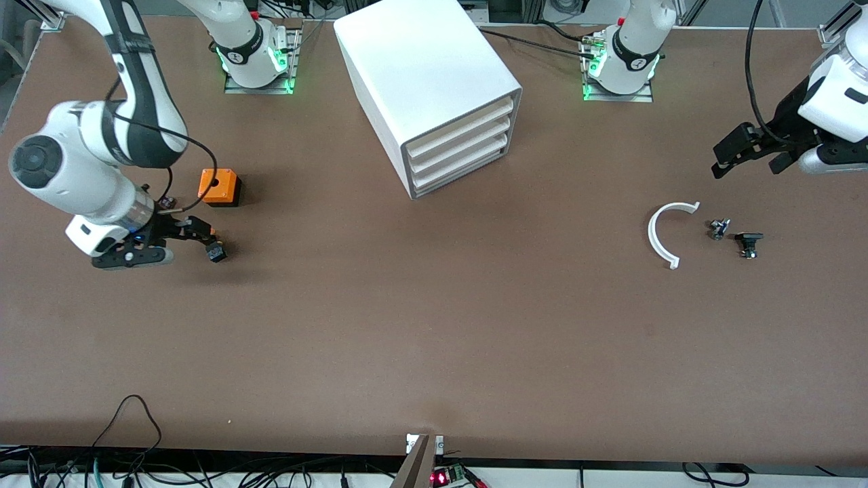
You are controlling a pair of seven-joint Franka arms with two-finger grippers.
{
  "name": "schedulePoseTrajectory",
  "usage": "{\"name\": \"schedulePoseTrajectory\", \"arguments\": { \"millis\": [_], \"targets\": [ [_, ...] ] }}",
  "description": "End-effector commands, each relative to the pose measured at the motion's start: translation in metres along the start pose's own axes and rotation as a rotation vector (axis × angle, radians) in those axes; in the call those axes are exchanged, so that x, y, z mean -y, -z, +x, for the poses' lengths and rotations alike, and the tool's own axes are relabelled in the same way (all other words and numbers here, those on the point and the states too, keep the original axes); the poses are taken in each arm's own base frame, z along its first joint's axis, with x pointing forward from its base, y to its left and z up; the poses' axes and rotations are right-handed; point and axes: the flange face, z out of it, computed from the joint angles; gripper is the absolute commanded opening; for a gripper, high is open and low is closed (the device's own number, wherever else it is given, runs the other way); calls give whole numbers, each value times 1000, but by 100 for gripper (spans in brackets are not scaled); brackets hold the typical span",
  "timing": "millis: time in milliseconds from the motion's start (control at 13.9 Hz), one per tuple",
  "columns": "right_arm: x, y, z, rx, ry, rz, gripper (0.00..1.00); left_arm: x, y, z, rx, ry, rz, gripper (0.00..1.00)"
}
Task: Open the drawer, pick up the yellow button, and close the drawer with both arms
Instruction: 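Lower the button beside the orange box and open the right gripper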
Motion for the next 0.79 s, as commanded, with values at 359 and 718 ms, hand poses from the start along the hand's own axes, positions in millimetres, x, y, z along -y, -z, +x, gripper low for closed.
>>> {"name": "schedulePoseTrajectory", "arguments": {
  "millis": [359,718],
  "targets": [
    [22,168,22,64,-136,16,100,7,6,3,26,-10,6,100],
    [-91,190,-2,32,-233,31,100,10,9,4,21,-2,6,100]
  ]
}}
